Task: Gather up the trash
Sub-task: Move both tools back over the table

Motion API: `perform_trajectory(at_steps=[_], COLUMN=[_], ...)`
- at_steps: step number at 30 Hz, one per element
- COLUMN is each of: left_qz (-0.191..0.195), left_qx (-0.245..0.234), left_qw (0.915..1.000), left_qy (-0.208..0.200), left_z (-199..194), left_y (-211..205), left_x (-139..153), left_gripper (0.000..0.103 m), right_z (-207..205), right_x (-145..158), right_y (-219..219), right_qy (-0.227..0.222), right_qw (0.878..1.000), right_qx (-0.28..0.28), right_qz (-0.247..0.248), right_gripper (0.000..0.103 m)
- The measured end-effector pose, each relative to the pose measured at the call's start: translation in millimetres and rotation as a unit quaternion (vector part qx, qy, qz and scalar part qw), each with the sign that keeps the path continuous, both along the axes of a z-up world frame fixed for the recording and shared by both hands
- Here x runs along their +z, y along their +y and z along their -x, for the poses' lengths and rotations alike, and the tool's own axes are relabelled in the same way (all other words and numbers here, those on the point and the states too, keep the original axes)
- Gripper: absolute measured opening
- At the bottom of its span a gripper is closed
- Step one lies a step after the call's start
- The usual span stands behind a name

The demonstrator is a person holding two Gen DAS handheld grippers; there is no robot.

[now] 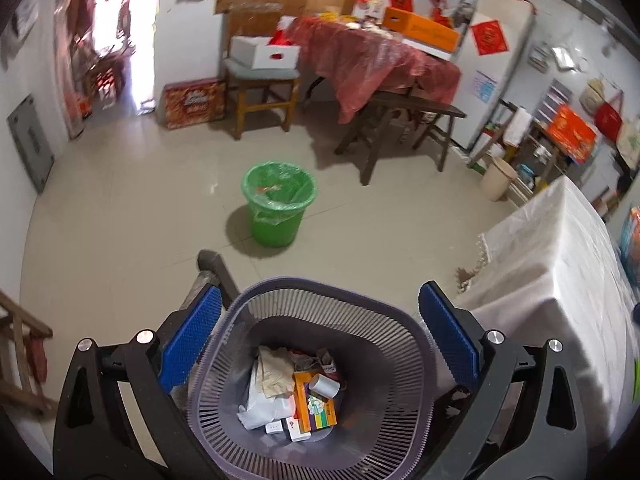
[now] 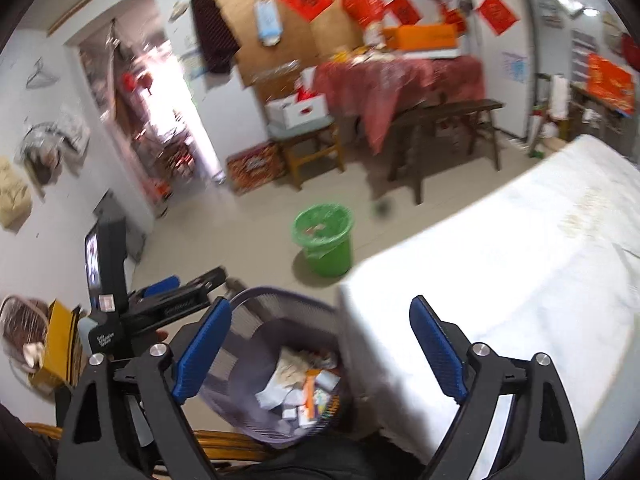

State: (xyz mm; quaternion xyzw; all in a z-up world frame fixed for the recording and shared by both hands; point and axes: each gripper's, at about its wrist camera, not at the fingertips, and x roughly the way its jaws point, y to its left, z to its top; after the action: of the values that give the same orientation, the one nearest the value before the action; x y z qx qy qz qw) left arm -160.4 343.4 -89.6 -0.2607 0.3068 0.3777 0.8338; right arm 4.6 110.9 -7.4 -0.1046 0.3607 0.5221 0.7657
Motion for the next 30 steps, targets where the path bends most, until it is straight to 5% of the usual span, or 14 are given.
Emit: perform_trajectory(at_steps=[10,14,19,22,27,30], left_qz=[-0.014,-0.029,-0.062,-0.051,-0.016,-0.018], left_qx=[-0.087,-0.168,-0.301,-0.395,-0.483,-0.508], left_qw=[0.9961,0.9853,0.9516,0.917,0.8753,0.8603], left_qy=[-0.002,-0.013,-0.001,0.014,0.026,0.034], left_z=[-47,-86,-152,-201,-254,-274], left_y=[-50,-96,-183,-250,-330,-366], left_x=[17,47,67,64,55,51], left_gripper=[0.095,0.095,0.096,0.096,0.096,0.096], right_z=[-54,-73,-89,-89,-88,-88], right_x=[19,17,9,4,-2,-9], right_y=[-155,-220,-300,-338,-388,-412], right_qy=[-0.016,-0.027,-0.059,-0.067,-0.079,-0.078], right_qw=[0.986,0.969,0.936,0.919,0.892,0.879], right_qx=[-0.162,-0.238,-0.346,-0.388,-0.445,-0.47], right_qz=[-0.044,-0.052,-0.038,-0.033,-0.011,-0.003], right_gripper=[0.094,0.095,0.096,0.096,0.097,0.097])
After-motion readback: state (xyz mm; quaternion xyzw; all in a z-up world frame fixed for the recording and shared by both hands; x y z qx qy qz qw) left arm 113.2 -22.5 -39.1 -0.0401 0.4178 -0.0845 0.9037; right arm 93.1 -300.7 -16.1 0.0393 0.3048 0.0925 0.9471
